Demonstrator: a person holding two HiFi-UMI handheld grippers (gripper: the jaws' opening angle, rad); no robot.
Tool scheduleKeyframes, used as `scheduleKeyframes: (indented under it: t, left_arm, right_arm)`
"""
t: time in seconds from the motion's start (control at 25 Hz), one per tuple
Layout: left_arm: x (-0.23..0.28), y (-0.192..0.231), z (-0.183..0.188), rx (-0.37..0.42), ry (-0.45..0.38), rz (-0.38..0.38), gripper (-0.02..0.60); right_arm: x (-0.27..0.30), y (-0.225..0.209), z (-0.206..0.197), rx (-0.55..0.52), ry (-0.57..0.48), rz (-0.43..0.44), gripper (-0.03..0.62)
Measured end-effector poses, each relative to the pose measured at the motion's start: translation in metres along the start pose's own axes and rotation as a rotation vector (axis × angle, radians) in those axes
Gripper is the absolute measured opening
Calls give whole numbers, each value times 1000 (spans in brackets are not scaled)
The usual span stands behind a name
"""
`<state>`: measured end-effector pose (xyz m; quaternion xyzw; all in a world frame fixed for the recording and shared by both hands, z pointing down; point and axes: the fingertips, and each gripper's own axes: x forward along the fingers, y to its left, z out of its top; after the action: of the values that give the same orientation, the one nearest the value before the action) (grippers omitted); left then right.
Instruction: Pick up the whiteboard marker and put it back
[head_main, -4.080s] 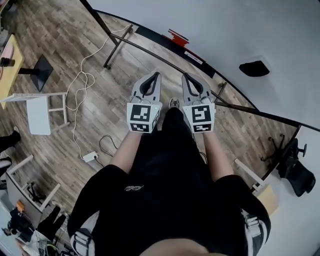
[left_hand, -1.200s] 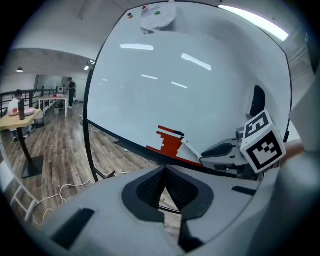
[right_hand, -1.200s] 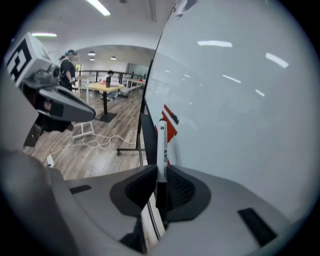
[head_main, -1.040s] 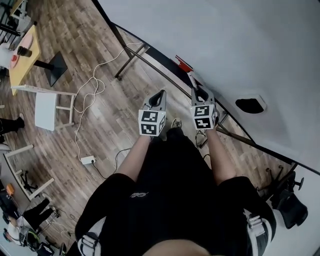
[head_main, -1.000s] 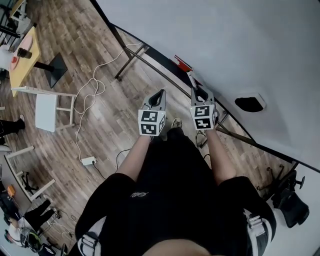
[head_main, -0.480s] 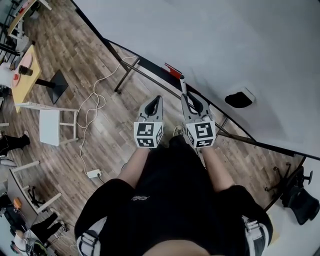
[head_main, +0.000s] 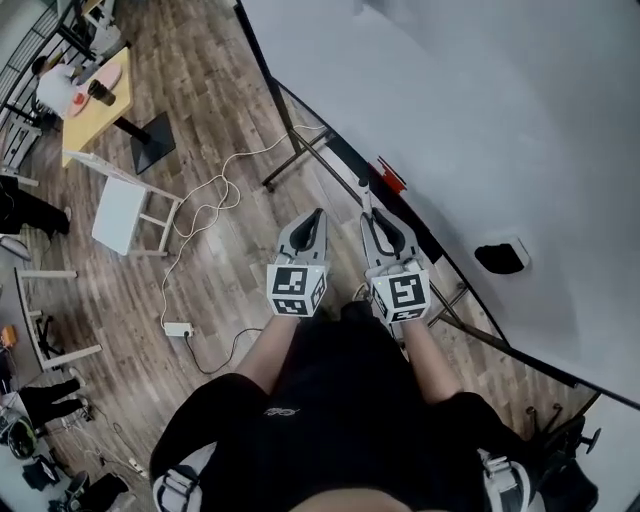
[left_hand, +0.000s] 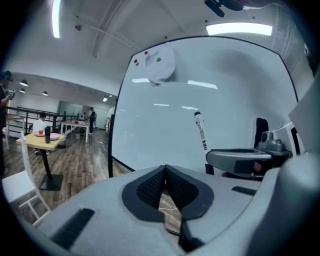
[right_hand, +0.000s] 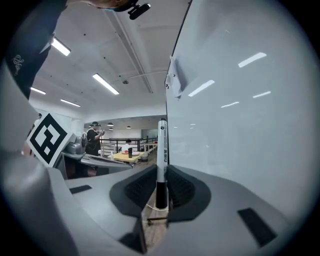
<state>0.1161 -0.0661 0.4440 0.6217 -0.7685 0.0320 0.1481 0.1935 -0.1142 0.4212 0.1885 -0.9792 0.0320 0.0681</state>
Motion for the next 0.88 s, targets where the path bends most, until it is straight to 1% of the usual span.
scheduleKeyframes:
  t: [0.16,0.28,0.48,0.68,0.8,0.88]
  left_arm:
    - [-26,28,10,-10,-18,123,8]
    - [-50,51,9,-29,-46,219,8]
    - [-101,90,-8,-59,-70,339,8]
    - [-149,129,-9,-84,-98,414,8]
    - [-178,156,-9,-97,-109,435,8]
    - [-193,173,-8,-104,-118,435,8]
  right_arm:
    - [19,32,10,-11,-12,151,57]
    - [33,62,10,-21,-31,259,57]
    - [46,125,4,-35,-44,383,57]
    - [57,180,8,-47,-45,452,57]
    - [64,219,14,-60,-45,479,57]
    - [70,242,18,-71,-41,489,57]
